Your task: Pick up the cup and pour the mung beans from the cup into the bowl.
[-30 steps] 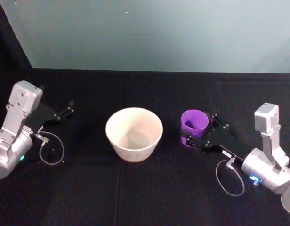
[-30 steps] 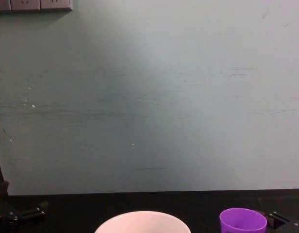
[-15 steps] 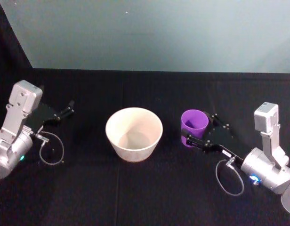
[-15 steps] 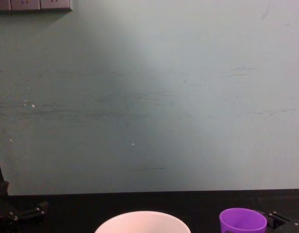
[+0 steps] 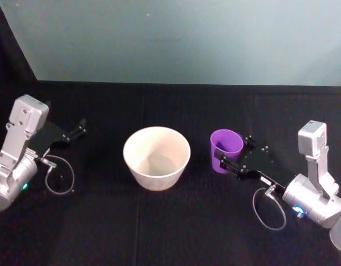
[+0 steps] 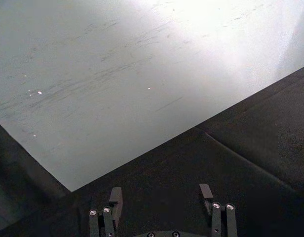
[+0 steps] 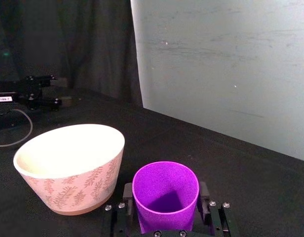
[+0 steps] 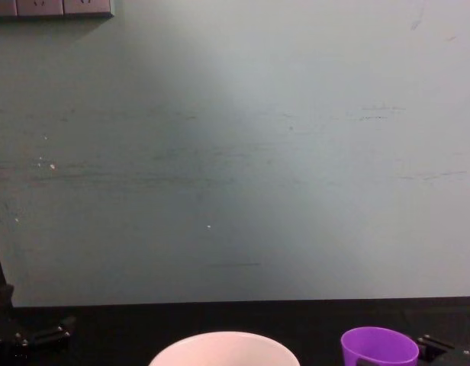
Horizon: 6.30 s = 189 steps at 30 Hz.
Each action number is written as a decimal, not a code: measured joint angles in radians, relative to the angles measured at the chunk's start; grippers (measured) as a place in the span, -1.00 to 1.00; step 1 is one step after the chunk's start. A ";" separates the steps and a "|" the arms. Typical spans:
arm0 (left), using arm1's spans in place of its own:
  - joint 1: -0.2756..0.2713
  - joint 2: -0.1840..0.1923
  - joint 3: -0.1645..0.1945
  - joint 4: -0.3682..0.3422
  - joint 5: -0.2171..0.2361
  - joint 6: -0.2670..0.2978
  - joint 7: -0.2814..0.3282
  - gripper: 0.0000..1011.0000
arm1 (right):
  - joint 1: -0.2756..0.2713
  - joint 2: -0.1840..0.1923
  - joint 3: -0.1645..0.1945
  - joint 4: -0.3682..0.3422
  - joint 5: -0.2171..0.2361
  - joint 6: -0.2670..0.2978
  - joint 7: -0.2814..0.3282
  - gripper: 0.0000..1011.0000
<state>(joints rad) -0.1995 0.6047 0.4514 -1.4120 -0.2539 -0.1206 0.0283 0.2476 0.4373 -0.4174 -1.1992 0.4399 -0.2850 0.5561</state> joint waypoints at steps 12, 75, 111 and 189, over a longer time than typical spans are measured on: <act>0.000 0.000 0.000 0.000 0.000 0.000 0.000 1.00 | -0.008 0.003 0.017 -0.024 -0.002 0.022 -0.007 0.42; 0.000 0.000 0.000 0.000 0.000 0.000 0.000 1.00 | -0.008 0.135 0.193 -0.560 0.122 0.476 -0.166 0.42; 0.000 0.000 0.000 0.000 0.000 0.000 0.000 1.00 | -0.008 0.134 0.193 -0.560 0.121 0.475 -0.166 0.42; 0.000 0.000 0.000 0.000 0.000 0.000 0.000 1.00 | -0.008 0.134 0.193 -0.560 0.121 0.475 -0.166 0.42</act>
<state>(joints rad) -0.1995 0.6047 0.4514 -1.4120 -0.2539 -0.1205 0.0283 0.2393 0.5717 -0.2243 -1.7590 0.5611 0.1903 0.3898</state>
